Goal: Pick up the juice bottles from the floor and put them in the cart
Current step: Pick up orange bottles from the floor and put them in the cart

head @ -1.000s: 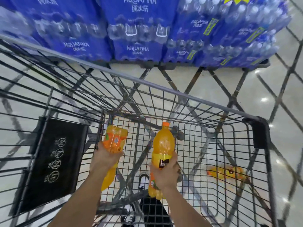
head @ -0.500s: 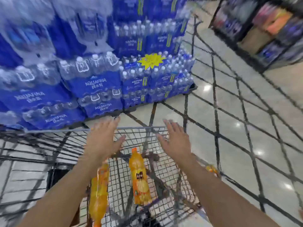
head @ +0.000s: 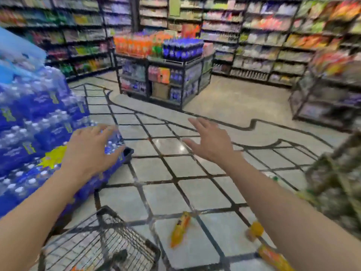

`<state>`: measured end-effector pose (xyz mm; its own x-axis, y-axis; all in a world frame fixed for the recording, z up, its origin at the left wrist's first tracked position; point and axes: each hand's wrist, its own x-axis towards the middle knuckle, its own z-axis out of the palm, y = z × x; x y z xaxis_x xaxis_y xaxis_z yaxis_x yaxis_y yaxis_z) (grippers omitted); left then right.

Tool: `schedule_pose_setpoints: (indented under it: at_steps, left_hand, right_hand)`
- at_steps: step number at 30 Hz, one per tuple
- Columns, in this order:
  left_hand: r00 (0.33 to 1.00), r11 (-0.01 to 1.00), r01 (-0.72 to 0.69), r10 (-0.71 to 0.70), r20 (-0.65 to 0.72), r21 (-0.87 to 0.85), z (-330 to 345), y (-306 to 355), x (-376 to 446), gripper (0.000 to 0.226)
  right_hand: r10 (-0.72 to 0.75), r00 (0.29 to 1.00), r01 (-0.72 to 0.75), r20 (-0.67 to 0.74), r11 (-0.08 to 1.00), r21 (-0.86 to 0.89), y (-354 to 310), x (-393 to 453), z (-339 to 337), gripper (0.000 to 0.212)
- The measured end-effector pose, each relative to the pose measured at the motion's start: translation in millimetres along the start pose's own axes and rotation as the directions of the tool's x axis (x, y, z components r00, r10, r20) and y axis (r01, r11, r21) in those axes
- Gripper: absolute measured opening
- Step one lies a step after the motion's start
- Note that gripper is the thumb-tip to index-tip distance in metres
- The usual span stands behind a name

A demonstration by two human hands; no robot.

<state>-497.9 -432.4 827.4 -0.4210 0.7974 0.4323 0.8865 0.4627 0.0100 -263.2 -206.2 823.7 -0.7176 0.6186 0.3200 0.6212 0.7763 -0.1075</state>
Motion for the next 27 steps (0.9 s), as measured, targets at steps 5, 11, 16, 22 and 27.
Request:
schedule_pose_setpoints:
  at_steps: [5,11,16,22,27]
  left_hand:
    - [0.989,0.990,-0.134,0.132,-0.061,-0.035,2.6,117.3,79.1,0.069]
    - [0.958,0.950,-0.286,0.283,-0.042,-0.124,45.5,279.7,170.0,0.073]
    - [0.900,0.878,-0.435,0.424,-0.101,-0.198,94.0,420.5,217.3,0.071]
    - [0.814,0.781,-0.566,0.581,-0.027,-0.264,183.3,557.0,239.0,0.073]
    - [0.702,0.660,-0.635,0.710,0.056,-0.401,275.0,643.8,237.3,0.075]
  right_hand:
    - [0.272,0.959,-0.279,-0.075,0.955,-0.103,163.4,-46.4,-62.6,0.075]
    - [0.527,0.830,-0.552,-0.185,0.822,-0.137,333.9,-110.0,-108.9,0.078]
    - [0.594,0.762,-0.636,-0.258,0.762,-0.120,441.9,-161.2,-115.4,0.076]
    - [0.708,0.667,-0.742,-0.234,0.662,-0.111,530.5,-209.7,-71.3,0.073]
    - [0.808,0.566,-0.824,-0.162,0.551,-0.133,581.0,-237.5,-4.6,0.074]
